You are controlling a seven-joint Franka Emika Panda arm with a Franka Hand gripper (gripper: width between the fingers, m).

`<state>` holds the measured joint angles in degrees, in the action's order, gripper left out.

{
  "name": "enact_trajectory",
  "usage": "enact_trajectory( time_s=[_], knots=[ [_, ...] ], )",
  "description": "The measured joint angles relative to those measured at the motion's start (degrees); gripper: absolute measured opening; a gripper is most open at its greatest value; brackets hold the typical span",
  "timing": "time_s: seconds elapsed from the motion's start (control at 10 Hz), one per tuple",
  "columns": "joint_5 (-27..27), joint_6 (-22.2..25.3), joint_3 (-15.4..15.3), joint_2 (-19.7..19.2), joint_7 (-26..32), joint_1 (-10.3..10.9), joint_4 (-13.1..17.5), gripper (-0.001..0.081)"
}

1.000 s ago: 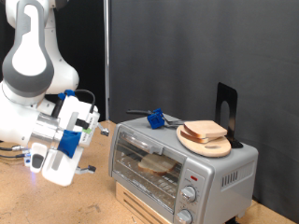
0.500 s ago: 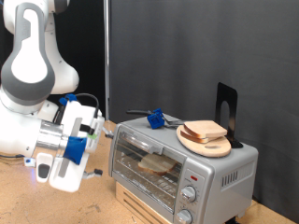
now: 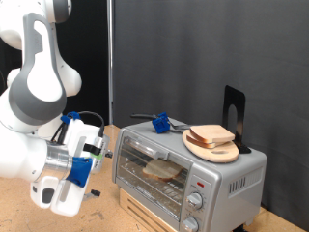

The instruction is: Make a piece of toast with the oven

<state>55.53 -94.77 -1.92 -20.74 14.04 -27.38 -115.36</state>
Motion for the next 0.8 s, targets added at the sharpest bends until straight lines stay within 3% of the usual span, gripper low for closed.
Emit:
enact_trajectory(
  time_s=[0.2,0.4,0.8],
  knots=[
    [1.96,0.89,-0.11,-0.79,0.03,-0.26,0.4,0.0806],
    [6.88,-4.37,-1.04,-3.78,0.04,0.27,2.82,0.0806],
    [9.68,-7.5,-2.04,-11.21,-2.96,1.12,11.72,0.0806]
  ],
)
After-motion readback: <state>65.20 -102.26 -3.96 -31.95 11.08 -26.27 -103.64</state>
